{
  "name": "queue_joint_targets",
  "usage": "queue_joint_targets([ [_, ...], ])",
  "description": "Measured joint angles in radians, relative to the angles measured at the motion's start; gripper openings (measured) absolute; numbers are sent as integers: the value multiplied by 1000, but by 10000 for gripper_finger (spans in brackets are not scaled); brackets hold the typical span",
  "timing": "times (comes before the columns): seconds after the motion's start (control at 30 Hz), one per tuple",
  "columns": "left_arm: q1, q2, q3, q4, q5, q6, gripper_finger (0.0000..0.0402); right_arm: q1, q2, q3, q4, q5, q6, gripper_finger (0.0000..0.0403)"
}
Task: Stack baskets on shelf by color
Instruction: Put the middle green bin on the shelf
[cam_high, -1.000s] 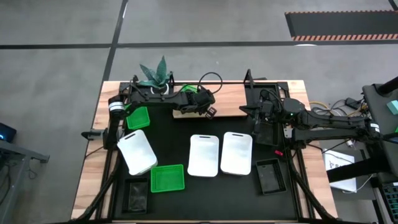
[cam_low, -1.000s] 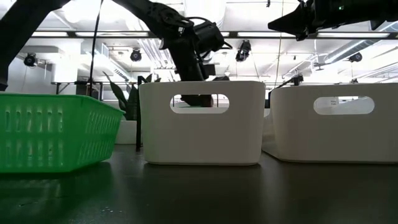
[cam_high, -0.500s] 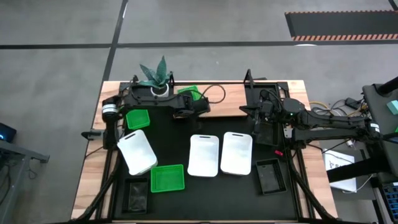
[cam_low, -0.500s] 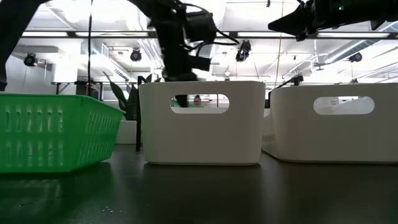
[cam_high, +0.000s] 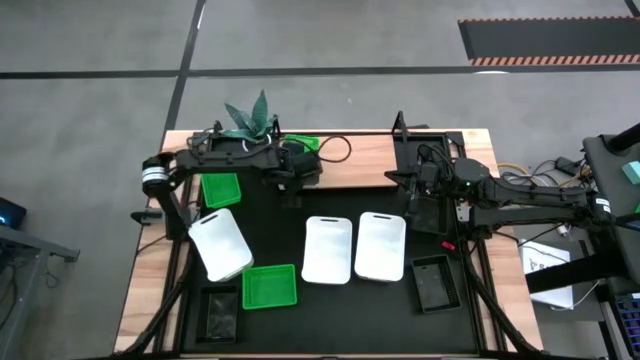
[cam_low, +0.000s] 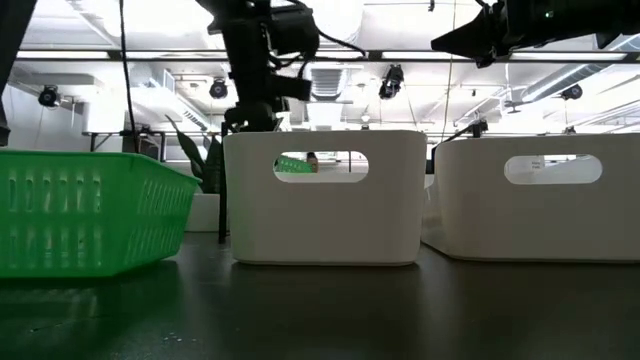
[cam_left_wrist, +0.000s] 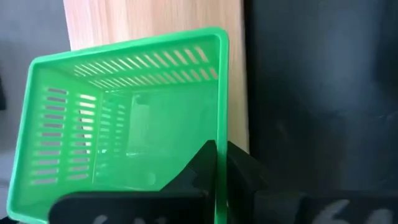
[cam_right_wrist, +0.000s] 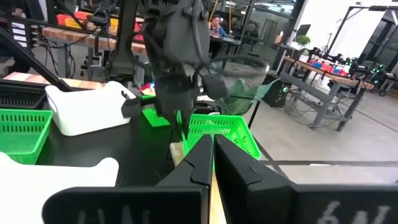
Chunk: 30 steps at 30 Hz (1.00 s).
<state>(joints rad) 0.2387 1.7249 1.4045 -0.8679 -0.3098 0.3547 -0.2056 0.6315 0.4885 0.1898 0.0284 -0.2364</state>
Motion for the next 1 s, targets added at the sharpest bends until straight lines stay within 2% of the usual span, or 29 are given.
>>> queue_joint_targets([
  [0.4, 42, -4, -51, 49, 27, 8, 3, 0, 0, 0, -2, 0, 1, 9],
  [0.67, 43, -4, -87, 52, 26, 22, 33, 0, 0, 0, -3, 0, 1, 9],
  [1.0, 43, -5, -74, 49, 20, 27, 58, 0, 0, 0, -3, 0, 1, 9],
])
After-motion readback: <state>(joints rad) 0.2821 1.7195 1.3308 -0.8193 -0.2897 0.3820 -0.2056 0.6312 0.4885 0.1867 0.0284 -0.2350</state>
